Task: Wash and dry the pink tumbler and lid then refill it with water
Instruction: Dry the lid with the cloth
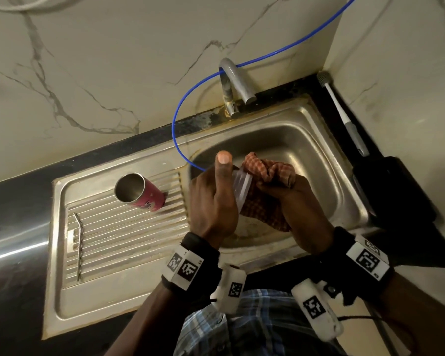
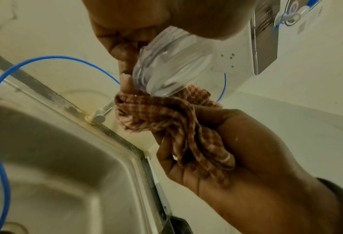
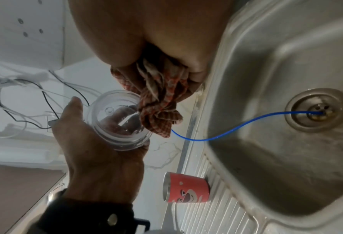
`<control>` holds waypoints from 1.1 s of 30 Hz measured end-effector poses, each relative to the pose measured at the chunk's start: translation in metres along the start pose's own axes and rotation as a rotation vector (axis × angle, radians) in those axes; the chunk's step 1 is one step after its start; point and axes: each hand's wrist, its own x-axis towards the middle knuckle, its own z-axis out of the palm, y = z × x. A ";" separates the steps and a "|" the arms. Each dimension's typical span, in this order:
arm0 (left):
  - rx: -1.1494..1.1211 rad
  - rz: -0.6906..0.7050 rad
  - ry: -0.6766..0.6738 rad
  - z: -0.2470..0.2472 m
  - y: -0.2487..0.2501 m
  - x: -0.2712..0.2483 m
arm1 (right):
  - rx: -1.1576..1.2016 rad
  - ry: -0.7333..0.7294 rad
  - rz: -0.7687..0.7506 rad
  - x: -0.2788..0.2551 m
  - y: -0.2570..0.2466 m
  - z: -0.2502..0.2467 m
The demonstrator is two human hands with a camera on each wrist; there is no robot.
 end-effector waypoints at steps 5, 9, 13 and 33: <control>-0.031 0.064 -0.031 0.003 -0.013 -0.003 | 0.026 -0.014 0.054 0.006 0.001 -0.001; 0.053 0.152 -0.037 0.005 -0.010 -0.001 | 0.028 -0.022 0.092 0.007 -0.001 -0.005; 0.039 0.197 -0.009 0.004 -0.005 0.002 | 0.012 -0.072 0.155 0.001 -0.005 -0.006; -0.067 0.149 -0.245 0.007 -0.021 0.022 | 0.501 -0.081 0.595 -0.023 -0.017 -0.010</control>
